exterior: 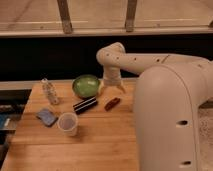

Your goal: Place the pepper on the white sponge

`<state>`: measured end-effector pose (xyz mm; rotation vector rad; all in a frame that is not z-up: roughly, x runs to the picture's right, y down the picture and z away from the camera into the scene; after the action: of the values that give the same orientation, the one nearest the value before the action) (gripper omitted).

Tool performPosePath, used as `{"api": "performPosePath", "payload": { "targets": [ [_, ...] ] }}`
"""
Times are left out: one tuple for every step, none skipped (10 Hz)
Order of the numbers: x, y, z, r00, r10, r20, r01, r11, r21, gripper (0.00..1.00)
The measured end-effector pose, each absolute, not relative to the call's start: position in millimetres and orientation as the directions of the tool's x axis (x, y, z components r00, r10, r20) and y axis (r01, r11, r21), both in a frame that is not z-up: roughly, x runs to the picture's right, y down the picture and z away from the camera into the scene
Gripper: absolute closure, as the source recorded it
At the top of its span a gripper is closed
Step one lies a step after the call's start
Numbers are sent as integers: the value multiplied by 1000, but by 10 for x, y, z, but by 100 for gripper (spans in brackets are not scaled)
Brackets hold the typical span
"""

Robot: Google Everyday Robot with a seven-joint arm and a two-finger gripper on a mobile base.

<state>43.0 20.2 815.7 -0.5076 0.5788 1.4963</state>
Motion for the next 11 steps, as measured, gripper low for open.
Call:
{"api": "performPosePath", "payload": {
  "targets": [
    [433, 205, 8158, -10, 768, -640, -999, 20, 40, 20],
    [421, 205, 8158, -8, 768, -641, -999, 22, 38, 20],
    [415, 204, 8155, -6, 768, -641, -999, 22, 36, 20],
    [427, 203, 8147, -6, 768, -641, -999, 21, 34, 20],
    [410, 227, 8149, -9, 763, -646, -1000, 10, 25, 20],
    [382, 307, 8193, -15, 753, -657, -1000, -7, 15, 20],
    [360, 408, 8273, -19, 745, -667, -1000, -10, 17, 20],
    [314, 477, 8338, -21, 741, -671, -1000, -14, 15, 20],
    [270, 549, 8398, -20, 735, -677, -1000, -16, 13, 20],
    [265, 623, 8464, -25, 728, -686, -1000, -19, 17, 20],
    [260, 659, 8510, -30, 724, -689, -1000, -24, 17, 20]
  ]
}}
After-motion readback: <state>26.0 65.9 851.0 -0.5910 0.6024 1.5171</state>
